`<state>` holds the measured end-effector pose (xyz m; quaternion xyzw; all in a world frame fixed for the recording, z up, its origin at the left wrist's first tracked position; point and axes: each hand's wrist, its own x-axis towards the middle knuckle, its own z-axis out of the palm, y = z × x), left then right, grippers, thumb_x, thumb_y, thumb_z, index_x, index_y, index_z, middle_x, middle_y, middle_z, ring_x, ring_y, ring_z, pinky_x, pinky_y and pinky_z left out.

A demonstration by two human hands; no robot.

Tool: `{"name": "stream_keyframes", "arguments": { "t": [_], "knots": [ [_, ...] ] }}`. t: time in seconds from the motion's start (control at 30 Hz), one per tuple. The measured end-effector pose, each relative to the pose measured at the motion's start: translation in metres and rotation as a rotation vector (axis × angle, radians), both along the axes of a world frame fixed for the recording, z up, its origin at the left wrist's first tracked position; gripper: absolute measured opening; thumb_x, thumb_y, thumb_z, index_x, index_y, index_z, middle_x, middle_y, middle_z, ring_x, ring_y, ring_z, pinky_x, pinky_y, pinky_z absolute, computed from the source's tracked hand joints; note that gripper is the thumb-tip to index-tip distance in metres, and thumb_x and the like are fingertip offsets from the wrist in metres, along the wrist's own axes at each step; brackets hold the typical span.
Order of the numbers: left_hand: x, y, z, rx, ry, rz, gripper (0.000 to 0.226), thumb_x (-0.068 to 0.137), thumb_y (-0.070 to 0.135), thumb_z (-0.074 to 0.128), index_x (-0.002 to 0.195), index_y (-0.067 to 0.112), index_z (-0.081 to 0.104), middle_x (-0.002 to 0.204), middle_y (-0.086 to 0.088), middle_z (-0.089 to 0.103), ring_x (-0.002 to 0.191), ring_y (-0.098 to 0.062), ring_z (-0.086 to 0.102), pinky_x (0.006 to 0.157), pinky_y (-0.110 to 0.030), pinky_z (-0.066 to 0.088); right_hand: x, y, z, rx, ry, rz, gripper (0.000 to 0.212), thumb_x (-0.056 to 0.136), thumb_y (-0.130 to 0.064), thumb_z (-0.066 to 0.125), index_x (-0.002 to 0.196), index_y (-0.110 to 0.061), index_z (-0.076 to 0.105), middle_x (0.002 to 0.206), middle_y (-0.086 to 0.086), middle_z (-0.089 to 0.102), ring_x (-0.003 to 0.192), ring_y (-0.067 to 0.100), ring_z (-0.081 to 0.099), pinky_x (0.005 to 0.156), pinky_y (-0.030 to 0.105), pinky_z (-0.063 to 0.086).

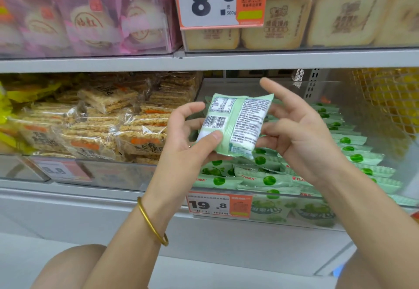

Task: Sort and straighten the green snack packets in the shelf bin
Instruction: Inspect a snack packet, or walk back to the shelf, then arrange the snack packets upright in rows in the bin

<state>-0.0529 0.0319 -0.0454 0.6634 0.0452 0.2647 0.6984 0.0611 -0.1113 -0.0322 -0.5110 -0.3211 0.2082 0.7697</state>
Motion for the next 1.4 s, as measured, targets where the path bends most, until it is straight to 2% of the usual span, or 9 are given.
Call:
{"name": "stream_keyframes", "arguments": {
  "t": [0.13,0.23,0.37,0.47,0.7,0.9,1.07,1.27,1.4],
  "knots": [
    [-0.002,-0.001,0.005,0.02,0.069,-0.011,0.022,0.094,0.008,0.049,0.114,0.015,0.054,0.106,-0.009,0.063,0.076,-0.013,0.066,0.054,-0.025,0.053,0.003,0.001,-0.006,-0.056,-0.083,0.008,0.046,0.076,0.01,0.064,0.105,-0.026,0.067,0.1,0.008,0.065,0.08,0.016,0.066,0.062,0.024,0.055],
    [-0.006,-0.001,0.006,0.237,0.097,0.076,0.024,0.098,0.023,0.042,0.118,0.02,0.056,0.097,0.0,0.066,0.067,-0.014,0.066,0.05,-0.028,0.052,0.007,-0.002,-0.007,-0.138,-0.228,-0.145,0.024,0.066,-0.01,0.074,0.082,-0.028,0.073,0.095,-0.001,0.067,0.085,0.012,0.062,0.073,0.022,0.052],
    [-0.009,0.008,0.0,0.708,0.005,0.348,0.036,0.098,0.039,0.035,0.124,0.025,0.055,0.109,0.009,0.062,0.095,-0.01,0.063,0.078,-0.033,0.054,0.006,-0.002,-0.006,-0.077,-0.203,-0.184,0.013,0.075,-0.019,0.073,0.086,-0.023,0.066,0.091,-0.005,0.07,0.081,0.01,0.063,0.069,0.023,0.053],
    [-0.009,0.016,-0.003,0.696,-0.104,0.407,0.035,0.098,0.029,0.036,0.126,0.017,0.053,0.12,0.004,0.059,0.107,-0.013,0.06,0.091,-0.043,0.05,-0.004,0.003,-0.007,-0.121,-0.242,-0.22,0.007,0.081,-0.021,0.066,0.085,-0.023,0.062,0.077,-0.007,0.068,0.073,0.009,0.062,0.066,0.025,0.052],
    [-0.012,0.02,-0.003,0.656,-0.107,0.344,0.032,0.096,0.016,0.04,0.126,0.017,0.051,0.122,0.002,0.056,0.11,-0.006,0.058,0.094,-0.033,0.05,-0.024,0.026,-0.017,-0.436,-0.723,-0.489,0.007,0.085,-0.025,0.068,0.088,-0.02,0.065,0.077,-0.009,0.065,0.072,0.012,0.061,0.067,0.041,0.051],
    [-0.015,0.023,-0.005,0.743,-0.076,0.343,0.036,0.095,0.004,0.042,0.124,0.022,0.05,0.12,0.005,0.053,0.112,-0.001,0.054,0.094,-0.015,0.043,-0.035,0.045,-0.014,-0.714,-1.118,-0.42,0.024,0.085,-0.043,0.064,0.099,-0.024,0.066,0.086,-0.005,0.069,0.082,0.02,0.061,0.07,0.036,0.049],
    [-0.016,0.026,-0.009,0.857,-0.07,0.358,0.035,0.092,0.001,0.044,0.123,0.015,0.056,0.119,0.006,0.052,0.113,-0.001,0.051,0.098,-0.021,0.043,-0.027,0.035,-0.015,-0.858,-1.177,-0.348,0.041,0.081,-0.05,0.063,0.115,-0.027,0.065,0.107,-0.008,0.061,0.105,0.017,0.044,0.088,0.033,0.034],
    [-0.017,0.026,-0.012,0.989,-0.05,0.366,0.035,0.09,-0.002,0.047,0.121,0.01,0.058,0.124,0.0,0.054,0.119,-0.004,0.045,0.104,-0.015,0.034,-0.025,0.039,-0.02,-0.919,-1.216,-0.24,0.031,0.08,-0.049,0.064,0.098,-0.025,0.072,0.089,-0.011,0.064,0.09,0.012,0.036,0.085,0.034,0.034],
    [-0.018,0.025,-0.015,1.053,-0.023,0.357,0.034,0.088,-0.002,0.047,0.118,0.007,0.059,0.121,-0.004,0.056,0.116,-0.004,0.045,0.103,-0.009,0.03,-0.024,0.037,-0.019,-0.977,-1.266,-0.255,0.036,0.08,-0.055,0.062,0.106,-0.032,0.069,0.09,-0.016,0.052,0.09,0.009,0.027,0.078,0.03,0.023]
  ]
}}
